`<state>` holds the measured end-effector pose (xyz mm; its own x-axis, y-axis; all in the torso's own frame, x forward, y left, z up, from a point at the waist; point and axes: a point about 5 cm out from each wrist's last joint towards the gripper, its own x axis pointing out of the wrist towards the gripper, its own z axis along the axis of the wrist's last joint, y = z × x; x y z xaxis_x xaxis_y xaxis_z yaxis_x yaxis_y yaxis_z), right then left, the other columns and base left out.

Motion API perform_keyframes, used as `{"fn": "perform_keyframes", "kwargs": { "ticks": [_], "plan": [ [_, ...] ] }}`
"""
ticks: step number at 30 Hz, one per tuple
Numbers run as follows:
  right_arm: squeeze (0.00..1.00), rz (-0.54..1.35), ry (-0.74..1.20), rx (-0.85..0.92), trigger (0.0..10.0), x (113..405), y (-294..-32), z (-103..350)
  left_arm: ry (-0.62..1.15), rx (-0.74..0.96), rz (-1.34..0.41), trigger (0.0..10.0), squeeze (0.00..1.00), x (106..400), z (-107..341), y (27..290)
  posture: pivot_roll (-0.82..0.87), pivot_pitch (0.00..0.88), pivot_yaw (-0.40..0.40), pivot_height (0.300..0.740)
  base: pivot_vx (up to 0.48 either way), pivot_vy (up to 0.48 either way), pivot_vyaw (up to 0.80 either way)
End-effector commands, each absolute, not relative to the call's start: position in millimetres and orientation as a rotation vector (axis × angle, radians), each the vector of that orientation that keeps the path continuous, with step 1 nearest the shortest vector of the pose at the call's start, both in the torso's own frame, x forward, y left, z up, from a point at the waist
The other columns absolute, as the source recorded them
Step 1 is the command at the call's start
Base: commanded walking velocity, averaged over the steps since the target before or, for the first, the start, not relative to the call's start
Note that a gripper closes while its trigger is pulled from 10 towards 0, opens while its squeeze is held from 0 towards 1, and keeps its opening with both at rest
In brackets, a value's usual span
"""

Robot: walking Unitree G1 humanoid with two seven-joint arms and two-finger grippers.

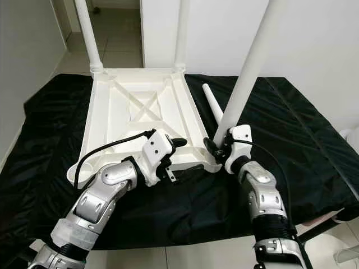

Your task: Building children table

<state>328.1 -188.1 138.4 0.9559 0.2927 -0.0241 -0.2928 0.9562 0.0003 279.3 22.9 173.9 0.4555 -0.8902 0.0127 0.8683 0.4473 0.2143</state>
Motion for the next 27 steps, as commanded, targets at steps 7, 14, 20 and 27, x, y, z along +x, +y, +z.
{"fn": "perform_keyframes", "kwargs": {
  "ticks": [7,14,20,27],
  "plan": [
    [0.00,-0.073,0.088,0.081,10.0,319,-168,121,-0.119,0.186,-1.038,10.0,0.00,280,173,24,-0.02,0.000,-0.038,0.740,0.000,0.000,0.00],
    [0.00,-0.250,0.031,0.177,10.0,317,-141,125,-0.124,0.178,-1.024,10.0,0.00,279,174,24,-0.01,0.000,-0.047,0.740,0.000,0.000,0.00],
    [0.00,-0.233,0.012,0.170,10.0,317,-142,133,-0.122,0.175,-1.019,10.0,0.00,279,173,23,-0.01,0.000,-0.053,0.740,0.000,0.000,0.00],
    [1.00,-0.190,-0.025,0.192,10.0,314,-141,137,-0.127,0.170,-1.008,10.0,0.00,280,175,24,-0.01,0.000,-0.057,0.740,0.000,0.000,0.00]
  ]
}}
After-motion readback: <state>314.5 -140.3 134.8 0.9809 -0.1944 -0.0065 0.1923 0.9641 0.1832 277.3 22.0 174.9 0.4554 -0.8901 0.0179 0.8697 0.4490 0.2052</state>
